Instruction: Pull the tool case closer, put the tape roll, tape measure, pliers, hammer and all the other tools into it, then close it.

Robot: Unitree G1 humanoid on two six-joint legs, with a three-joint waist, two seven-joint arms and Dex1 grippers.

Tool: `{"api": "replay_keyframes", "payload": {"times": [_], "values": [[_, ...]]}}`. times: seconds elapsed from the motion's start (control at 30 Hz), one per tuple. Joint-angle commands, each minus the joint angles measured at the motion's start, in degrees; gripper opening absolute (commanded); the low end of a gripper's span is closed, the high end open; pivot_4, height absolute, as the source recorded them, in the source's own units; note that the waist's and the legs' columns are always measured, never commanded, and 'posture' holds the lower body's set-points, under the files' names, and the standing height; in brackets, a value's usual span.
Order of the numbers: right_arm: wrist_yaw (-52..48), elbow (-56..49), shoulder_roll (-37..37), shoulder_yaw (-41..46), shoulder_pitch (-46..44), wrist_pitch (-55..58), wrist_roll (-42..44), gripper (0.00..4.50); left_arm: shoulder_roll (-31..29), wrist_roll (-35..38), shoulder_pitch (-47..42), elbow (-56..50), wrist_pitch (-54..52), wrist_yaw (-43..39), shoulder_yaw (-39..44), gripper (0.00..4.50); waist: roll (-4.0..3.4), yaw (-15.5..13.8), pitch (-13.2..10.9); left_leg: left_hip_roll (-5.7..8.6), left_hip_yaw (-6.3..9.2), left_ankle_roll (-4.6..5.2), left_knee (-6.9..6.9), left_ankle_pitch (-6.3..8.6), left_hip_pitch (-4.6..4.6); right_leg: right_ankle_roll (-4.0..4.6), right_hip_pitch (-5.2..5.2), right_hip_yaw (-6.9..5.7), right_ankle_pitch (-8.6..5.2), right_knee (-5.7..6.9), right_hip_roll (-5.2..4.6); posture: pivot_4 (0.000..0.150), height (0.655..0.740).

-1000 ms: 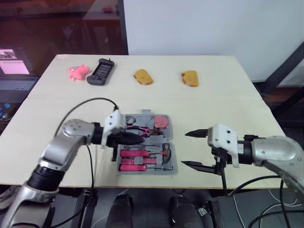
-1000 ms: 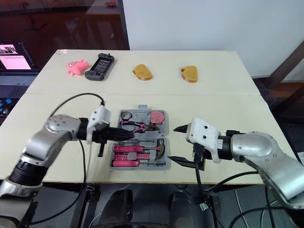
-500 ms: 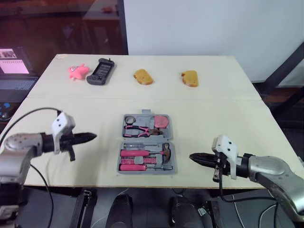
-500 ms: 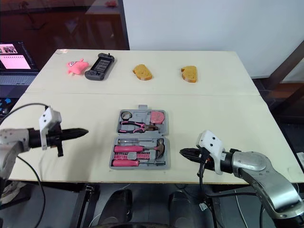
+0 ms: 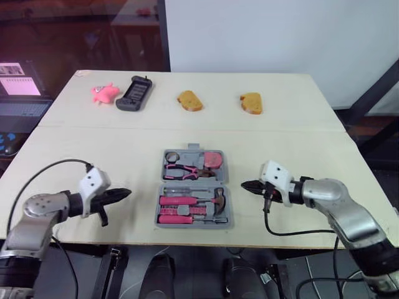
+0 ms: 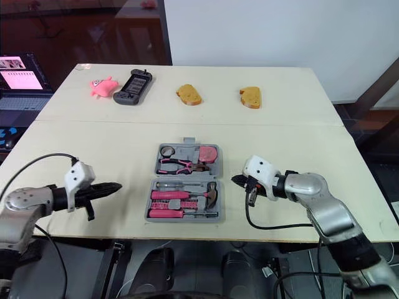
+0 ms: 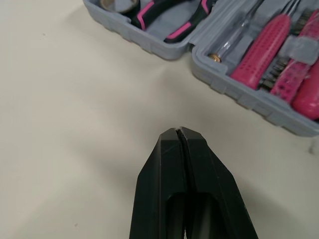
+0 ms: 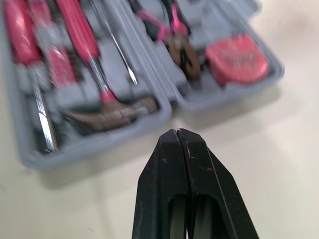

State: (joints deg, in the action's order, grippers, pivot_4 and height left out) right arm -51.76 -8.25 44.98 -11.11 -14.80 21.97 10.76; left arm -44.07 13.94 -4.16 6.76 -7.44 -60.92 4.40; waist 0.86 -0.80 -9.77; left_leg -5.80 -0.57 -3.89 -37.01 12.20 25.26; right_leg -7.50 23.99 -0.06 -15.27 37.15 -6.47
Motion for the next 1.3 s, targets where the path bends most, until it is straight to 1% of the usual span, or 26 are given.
{"api": "replay_keyframes", "payload": {"times": [0.03,0.2,0.33,0.53,0.67,0.87,1.03,1.17,1.3], "values": [[-1.6,4.9,-0.6,-2.4,-3.4,-2.6,-3.7,0.04,1.1,-2.5,-2.7,0.4,1.9,2.0,-1.9,0.0,0.0,0.0,0.0,0.0,0.0,0.0,0.0,0.0,-0.01,-0.08,0.01,0.0,0.04,0.0,0.0,0.15,0.7207],[-2.6,16.4,-5.0,-7.5,-10.0,-7.8,-8.9,0.04,4.9,-5.0,-6.8,3.9,1.9,5.0,-5.1,0.0,-0.01,0.2,0.0,0.0,-0.02,0.0,0.01,0.0,-0.05,-0.16,0.01,0.0,0.08,0.02,0.0,0.15,0.7207],[-3.2,23.9,-8.4,-9.1,-13.3,-12.4,-11.5,0.04,7.1,-6.4,-9.1,6.4,2.2,5.7,-7.0,0.0,0.0,0.1,0.0,0.0,-0.01,-0.05,0.02,-0.03,-0.03,-0.18,0.02,0.0,0.09,0.06,0.01,0.15,0.7207],[-3.4,30.7,-13.0,-10.2,-16.0,-16.9,-13.6,0.04,9.3,-8.0,-11.6,11.5,4.2,5.9,-9.0,0.0,-0.01,0.2,0.0,0.0,-0.01,-0.09,0.03,-0.05,-0.05,-0.19,0.01,-0.02,0.1,0.09,0.0,0.15,0.7207],[-3.9,33.7,-15.1,-10.2,-17.4,-18.0,-14.3,0.04,11.3,-8.1,-13.3,14.2,5.8,5.3,-9.9,0.0,-0.02,0.3,0.0,0.0,-0.02,-0.09,0.08,-0.05,-0.13,-0.19,-0.03,-0.02,0.1,0.1,0.01,0.15,0.7207],[-5.7,32.3,-17.3,-11.0,-17.5,-17.2,-14.8,0.04,13.1,-9.4,-14.3,17.2,8.5,4.1,-12.2,0.0,-0.03,0.3,0.0,0.0,-0.02,-0.1,0.12,-0.06,-0.28,-0.19,-0.2,-0.02,0.1,0.07,0.01,0.15,0.7207],[-7.1,29.5,-16.6,-11.2,-16.1,-15.1,-15.3,0.04,14.7,-10.2,-16.4,18.6,9.0,3.5,-12.9,0.0,-0.03,0.1,0.0,0.0,-0.05,-0.11,0.29,-0.05,-0.78,-0.21,-0.65,-0.02,0.07,-0.05,0.01,0.15,0.7207],[-7.1,26.9,-14.6,-10.9,-14.3,-14.1,-16.4,0.04,14.5,-10.4,-16.6,19.0,9.0,2.3,-13.0,0.0,-0.04,0.0,0.0,0.0,-0.05,-0.11,0.31,-0.05,-0.79,-0.21,-0.66,-0.02,0.06,-0.05,0.01,0.15,0.7207],[-8.1,24.4,-14.5,-10.6,-13.9,-13.2,-15.9,0.04,13.7,-10.9,-16.0,20.8,11.0,0.4,-13.8,0.0,-0.04,0.1,0.0,0.01,-0.06,-0.11,0.34,-0.04,-0.8,-0.22,-0.66,-0.02,0.06,-0.06,0.01,0.15,0.7207]]}}
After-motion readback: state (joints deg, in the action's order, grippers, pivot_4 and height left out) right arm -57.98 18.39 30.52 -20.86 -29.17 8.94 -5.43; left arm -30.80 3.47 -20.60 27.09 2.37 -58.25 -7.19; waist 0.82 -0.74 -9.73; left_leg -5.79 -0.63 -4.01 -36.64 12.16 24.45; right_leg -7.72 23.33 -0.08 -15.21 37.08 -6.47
